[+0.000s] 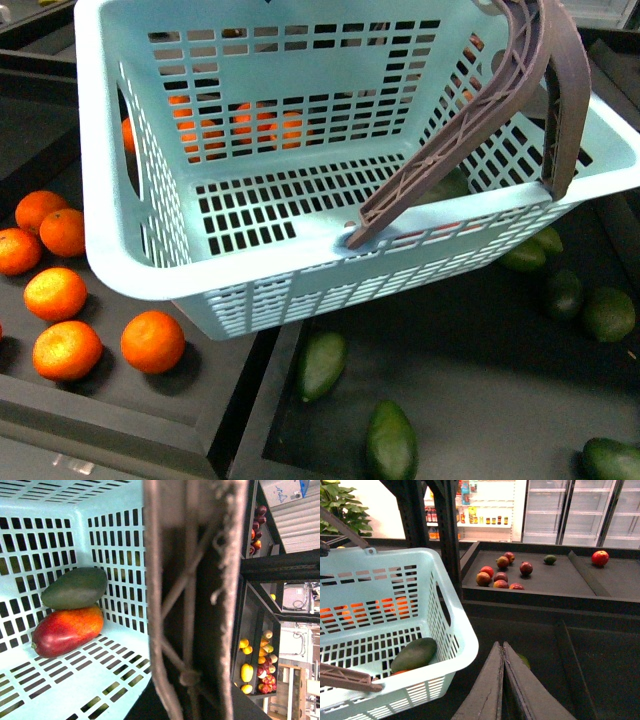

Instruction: Pick mango and avocado into basket

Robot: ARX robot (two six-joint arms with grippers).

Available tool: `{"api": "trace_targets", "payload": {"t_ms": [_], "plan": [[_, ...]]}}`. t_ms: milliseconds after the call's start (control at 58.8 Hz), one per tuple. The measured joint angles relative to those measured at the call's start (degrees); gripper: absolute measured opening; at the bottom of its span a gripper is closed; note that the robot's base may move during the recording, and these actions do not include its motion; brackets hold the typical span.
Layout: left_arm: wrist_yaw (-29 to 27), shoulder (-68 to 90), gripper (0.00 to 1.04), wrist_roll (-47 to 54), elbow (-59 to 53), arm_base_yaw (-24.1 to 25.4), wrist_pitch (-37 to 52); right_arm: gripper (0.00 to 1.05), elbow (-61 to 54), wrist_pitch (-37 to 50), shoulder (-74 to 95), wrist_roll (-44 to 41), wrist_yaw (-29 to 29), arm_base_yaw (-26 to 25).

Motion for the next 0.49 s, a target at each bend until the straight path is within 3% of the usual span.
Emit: {"api": "trace_targets", "payload": {"t_ms": [493], "plan": [[-0.1,0.0,0.06,0.0,0.0,0.0,0.0,0.02,-6.7,-8.2,-15.0,0.0,0.0,0.0]]}}
